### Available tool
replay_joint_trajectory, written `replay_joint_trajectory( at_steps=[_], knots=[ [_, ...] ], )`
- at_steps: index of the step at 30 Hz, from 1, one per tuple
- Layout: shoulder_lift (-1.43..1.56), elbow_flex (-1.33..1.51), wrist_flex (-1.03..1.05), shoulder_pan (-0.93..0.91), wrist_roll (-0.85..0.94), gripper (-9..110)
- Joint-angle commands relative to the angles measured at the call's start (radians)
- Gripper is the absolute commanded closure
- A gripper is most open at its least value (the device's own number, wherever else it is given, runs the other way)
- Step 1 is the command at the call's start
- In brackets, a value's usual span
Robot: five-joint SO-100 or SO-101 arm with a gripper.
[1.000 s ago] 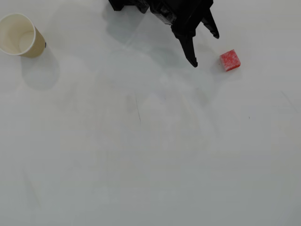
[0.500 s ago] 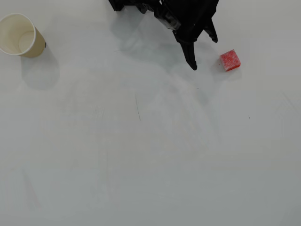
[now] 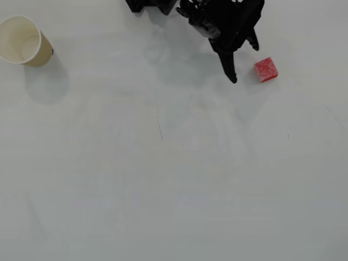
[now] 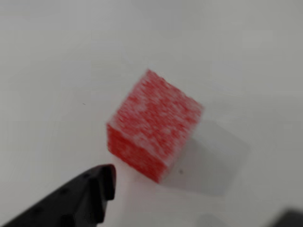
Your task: Pick up the cube and drop it in the cup.
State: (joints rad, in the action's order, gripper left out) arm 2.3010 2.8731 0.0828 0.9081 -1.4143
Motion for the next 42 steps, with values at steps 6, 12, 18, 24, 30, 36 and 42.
replay_joint_trajectory(
  at_steps=[6,12,18,24,30,36,42],
  knots=[
    [-0.146,-0.229,-0.100,0.028,-0.003,64],
    [-0.233,-0.284,-0.129,0.043,-0.003,64],
    [-0.295,-0.298,-0.163,0.051,-0.003,64],
    [-0.344,-0.308,-0.184,0.054,-0.003,64],
    [-0.383,-0.318,-0.204,0.061,-0.003,64],
    [-0.445,-0.337,-0.230,0.064,-0.005,64],
    [-0.532,-0.387,-0.252,0.072,-0.005,64]
  ],
)
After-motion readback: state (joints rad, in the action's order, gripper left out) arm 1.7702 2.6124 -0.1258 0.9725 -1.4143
